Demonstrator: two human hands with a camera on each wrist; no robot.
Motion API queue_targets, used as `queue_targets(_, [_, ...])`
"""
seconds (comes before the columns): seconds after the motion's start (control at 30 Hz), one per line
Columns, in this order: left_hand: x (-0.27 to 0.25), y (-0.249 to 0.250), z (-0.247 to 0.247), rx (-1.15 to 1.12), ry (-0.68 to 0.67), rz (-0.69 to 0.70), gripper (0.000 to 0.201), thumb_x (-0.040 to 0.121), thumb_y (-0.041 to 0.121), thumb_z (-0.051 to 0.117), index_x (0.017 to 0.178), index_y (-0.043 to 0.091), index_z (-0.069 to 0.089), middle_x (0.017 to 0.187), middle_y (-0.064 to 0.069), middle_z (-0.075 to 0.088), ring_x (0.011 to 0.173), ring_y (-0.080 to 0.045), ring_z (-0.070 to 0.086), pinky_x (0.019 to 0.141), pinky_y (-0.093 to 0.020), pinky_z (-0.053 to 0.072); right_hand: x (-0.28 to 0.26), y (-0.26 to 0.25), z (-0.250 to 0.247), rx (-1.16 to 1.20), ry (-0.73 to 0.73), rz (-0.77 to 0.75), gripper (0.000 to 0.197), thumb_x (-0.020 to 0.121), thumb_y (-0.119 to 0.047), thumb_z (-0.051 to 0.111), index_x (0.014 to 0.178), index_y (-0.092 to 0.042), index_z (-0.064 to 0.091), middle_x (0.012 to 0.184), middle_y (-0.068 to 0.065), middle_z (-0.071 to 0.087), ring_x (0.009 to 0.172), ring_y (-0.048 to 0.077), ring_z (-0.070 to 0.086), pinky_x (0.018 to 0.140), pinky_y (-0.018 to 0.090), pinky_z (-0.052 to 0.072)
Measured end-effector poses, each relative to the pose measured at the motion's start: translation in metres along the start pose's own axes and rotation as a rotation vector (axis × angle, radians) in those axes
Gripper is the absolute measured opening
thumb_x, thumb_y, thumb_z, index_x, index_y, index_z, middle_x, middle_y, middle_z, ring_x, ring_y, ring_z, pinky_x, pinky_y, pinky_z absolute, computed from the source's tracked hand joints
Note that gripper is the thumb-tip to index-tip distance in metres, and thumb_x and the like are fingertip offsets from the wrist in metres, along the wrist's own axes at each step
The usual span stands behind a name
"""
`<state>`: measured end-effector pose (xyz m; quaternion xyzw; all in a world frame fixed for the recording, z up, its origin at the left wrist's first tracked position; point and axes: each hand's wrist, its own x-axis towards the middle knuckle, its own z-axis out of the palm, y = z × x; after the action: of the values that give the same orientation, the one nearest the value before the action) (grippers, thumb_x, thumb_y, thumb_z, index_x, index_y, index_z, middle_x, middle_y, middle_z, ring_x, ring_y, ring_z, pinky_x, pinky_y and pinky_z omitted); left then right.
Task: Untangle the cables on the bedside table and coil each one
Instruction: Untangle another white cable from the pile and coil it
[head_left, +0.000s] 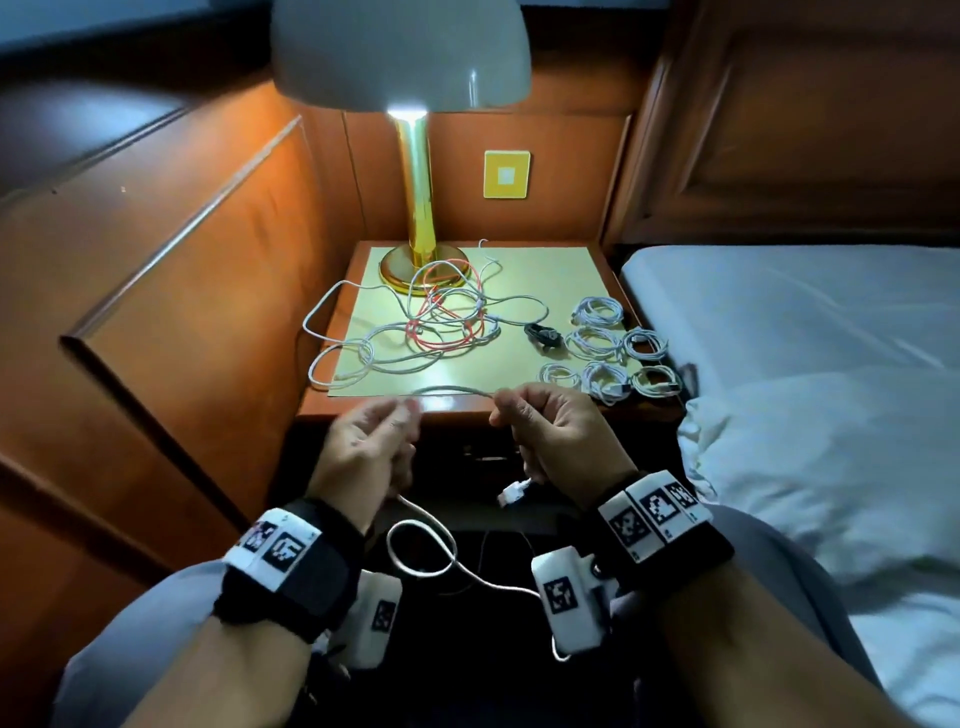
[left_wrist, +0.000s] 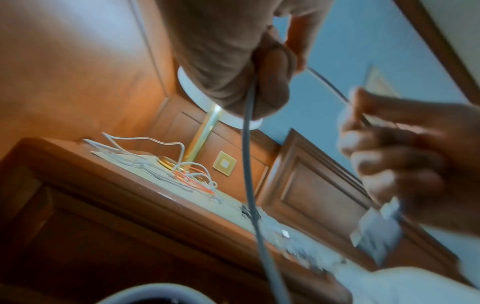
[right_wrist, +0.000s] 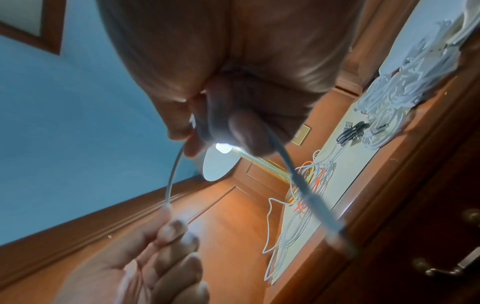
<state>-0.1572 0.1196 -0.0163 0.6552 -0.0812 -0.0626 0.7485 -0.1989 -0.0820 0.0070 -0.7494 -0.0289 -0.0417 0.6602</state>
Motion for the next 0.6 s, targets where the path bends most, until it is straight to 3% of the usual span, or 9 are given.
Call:
queue_targets(0.1, [0.024, 0.009, -0.021, -0.225, 0.175, -0.016, 0.034, 0.097, 0.009, 0.053, 0.067, 0.02, 0.04, 0.052, 0.004, 0.023, 0.036, -0.008, 0.017, 0.044, -0.016, 0.01, 0.018, 0.005, 0.002, 0.044, -0.18, 0.197, 0.033, 0.099, -0.036, 0.057, 0.078, -0.011, 0.064, 0.046, -0.01, 0.041, 0.038, 0.013, 0.038, 0.044, 0.027, 0.039])
queue_targets(0.2, [0.046, 0.012, -0.032, -0.211, 0.296, -0.034, 0.035, 0.097, 0.012, 0.052, 0.065, 0.019, 0.039, 0.049, 0.006, 0.024, 0.037, -0.008, 0.019, 0.041, -0.017, 0.012, 0.04, 0.005, 0.004, 0.146, -0.257, 0.303, 0.03, 0.102, -0.024, 0.052, 0.076, -0.011, 0.057, 0.05, -0.007, 0.036, 0.04, 0.009, 0.033, 0.049, 0.028, 0.033])
queue_targets(0.3, [0.07, 0.0, -0.031, -0.088, 0.442, -0.047, 0.023, 0.097, 0.015, 0.054, 0.075, 0.016, 0.048, 0.048, 0.007, 0.033, 0.036, -0.008, 0.026, 0.038, -0.017, 0.021, 0.066, 0.004, 0.005, 0.286, -0.191, 0.306, 0.017, 0.097, -0.017, 0.052, 0.081, -0.011, 0.056, 0.053, -0.006, 0.036, 0.04, 0.008, 0.028, 0.043, 0.021, 0.023])
queue_targets(0.37, [0.082, -0.009, -0.028, 0.075, 0.521, -0.02, 0.006, 0.094, 0.016, 0.056, 0.091, 0.016, 0.05, 0.06, 0.002, 0.048, 0.041, -0.013, 0.039, 0.042, -0.023, 0.033, 0.082, 0.005, 0.004, 0.423, -0.045, 0.309, 0.017, 0.097, -0.014, 0.045, 0.091, -0.01, 0.06, 0.055, -0.006, 0.033, 0.042, 0.008, 0.023, 0.043, 0.019, 0.014])
queue_targets(0.4, [0.086, -0.013, -0.027, 0.193, 0.519, 0.015, 0.009, 0.092, 0.018, 0.058, 0.096, 0.018, 0.05, 0.067, 0.0, 0.053, 0.048, -0.016, 0.045, 0.048, -0.028, 0.039, 0.09, 0.007, 0.003, 0.484, 0.045, 0.298, 0.022, 0.1, -0.014, 0.041, 0.096, -0.009, 0.062, 0.057, -0.006, 0.031, 0.044, 0.008, 0.023, 0.044, 0.021, 0.011])
queue_targets(0.47, [0.089, -0.016, -0.024, 0.5, 0.387, 0.082, 0.009, 0.091, 0.019, 0.061, 0.096, 0.019, 0.053, 0.077, 0.003, 0.058, 0.064, -0.015, 0.055, 0.061, -0.026, 0.044, 0.104, 0.01, -0.001, 0.571, 0.215, 0.257, 0.025, 0.102, -0.017, 0.04, 0.103, -0.01, 0.065, 0.06, -0.006, 0.031, 0.049, 0.009, 0.023, 0.049, 0.027, 0.008])
queue_targets(0.53, [0.088, -0.016, -0.017, 0.702, 0.226, 0.12, 0.005, 0.093, 0.02, 0.062, 0.091, 0.019, 0.058, 0.078, 0.006, 0.06, 0.071, -0.012, 0.057, 0.063, -0.022, 0.045, 0.116, 0.014, -0.005, 0.606, 0.322, 0.24, 0.025, 0.102, -0.021, 0.041, 0.106, -0.011, 0.064, 0.061, -0.006, 0.033, 0.053, 0.009, 0.023, 0.053, 0.03, 0.009])
queue_targets(0.6, [0.086, -0.019, -0.009, 0.737, 0.15, 0.14, 0.007, 0.093, 0.021, 0.065, 0.087, 0.022, 0.061, 0.074, 0.006, 0.061, 0.069, -0.014, 0.058, 0.065, -0.029, 0.049, 0.123, 0.019, -0.004, 0.56, 0.343, 0.212, 0.031, 0.103, -0.023, 0.038, 0.111, -0.009, 0.065, 0.065, -0.005, 0.04, 0.055, 0.01, 0.027, 0.053, 0.03, 0.012])
